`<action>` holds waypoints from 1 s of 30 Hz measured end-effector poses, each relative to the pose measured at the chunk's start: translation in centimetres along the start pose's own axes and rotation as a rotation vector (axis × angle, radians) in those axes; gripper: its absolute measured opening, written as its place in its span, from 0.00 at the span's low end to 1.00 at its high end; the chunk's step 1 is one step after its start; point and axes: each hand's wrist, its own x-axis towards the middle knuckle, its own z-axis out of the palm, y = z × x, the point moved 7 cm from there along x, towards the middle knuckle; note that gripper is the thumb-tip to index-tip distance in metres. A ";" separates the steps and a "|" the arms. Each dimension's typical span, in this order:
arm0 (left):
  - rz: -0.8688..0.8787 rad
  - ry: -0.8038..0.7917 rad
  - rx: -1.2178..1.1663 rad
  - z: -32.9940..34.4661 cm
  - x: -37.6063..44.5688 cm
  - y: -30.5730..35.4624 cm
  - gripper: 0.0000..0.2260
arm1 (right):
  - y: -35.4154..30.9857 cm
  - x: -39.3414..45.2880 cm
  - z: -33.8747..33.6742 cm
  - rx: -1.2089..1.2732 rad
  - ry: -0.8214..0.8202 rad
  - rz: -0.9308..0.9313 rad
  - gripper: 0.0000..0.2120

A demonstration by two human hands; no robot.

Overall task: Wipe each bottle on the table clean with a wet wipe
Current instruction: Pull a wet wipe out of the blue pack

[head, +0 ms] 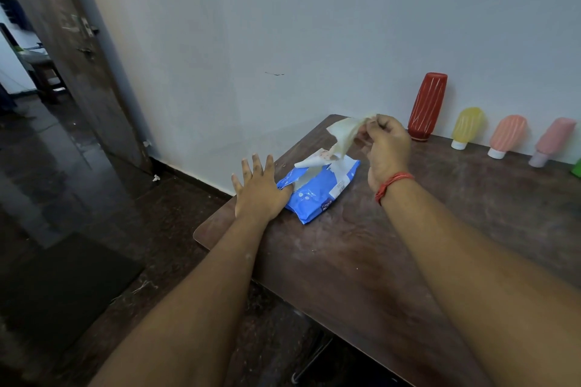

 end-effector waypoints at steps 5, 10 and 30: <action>0.014 0.012 -0.002 -0.2 -0.1 0.1 0.39 | -0.9 -0.4 -1.4 0.113 0.030 0.049 0.09; 0.140 0.011 -0.185 -0.7 -0.7 0.9 0.38 | -1.4 -1.2 -1.5 0.157 -0.014 0.093 0.09; 0.491 -0.284 -1.033 0.6 -10.0 30.6 0.12 | -7.0 -3.4 -20.2 0.164 0.145 0.135 0.09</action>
